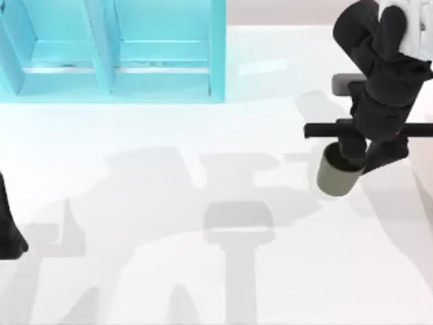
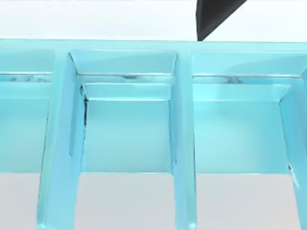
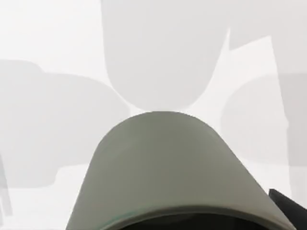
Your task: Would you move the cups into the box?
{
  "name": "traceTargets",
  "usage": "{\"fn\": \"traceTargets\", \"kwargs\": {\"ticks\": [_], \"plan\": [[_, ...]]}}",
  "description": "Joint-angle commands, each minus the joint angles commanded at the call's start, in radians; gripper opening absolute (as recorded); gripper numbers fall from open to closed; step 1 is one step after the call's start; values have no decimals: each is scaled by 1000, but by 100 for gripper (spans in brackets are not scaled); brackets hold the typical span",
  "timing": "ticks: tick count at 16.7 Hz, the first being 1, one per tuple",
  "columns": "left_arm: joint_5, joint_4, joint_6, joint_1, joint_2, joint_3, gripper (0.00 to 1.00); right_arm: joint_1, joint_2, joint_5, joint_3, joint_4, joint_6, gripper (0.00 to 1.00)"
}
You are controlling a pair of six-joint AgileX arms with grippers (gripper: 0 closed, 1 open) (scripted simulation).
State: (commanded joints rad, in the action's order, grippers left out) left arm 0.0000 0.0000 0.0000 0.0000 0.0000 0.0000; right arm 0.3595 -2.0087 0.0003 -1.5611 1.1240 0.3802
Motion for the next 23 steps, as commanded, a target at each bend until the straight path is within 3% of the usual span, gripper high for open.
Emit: {"fn": "traceTargets", "kwargs": {"ticks": [4,13,23], "plan": [[0,0,0,0,0,0,100,-114,105,-1,-34,145,-118,0],[0,0,0,0,0,0,100,-181,112,3,-52,167,-182,0],[0,0,0,0,0,0,100,-660,135,35,-135,236,-660,0]]}}
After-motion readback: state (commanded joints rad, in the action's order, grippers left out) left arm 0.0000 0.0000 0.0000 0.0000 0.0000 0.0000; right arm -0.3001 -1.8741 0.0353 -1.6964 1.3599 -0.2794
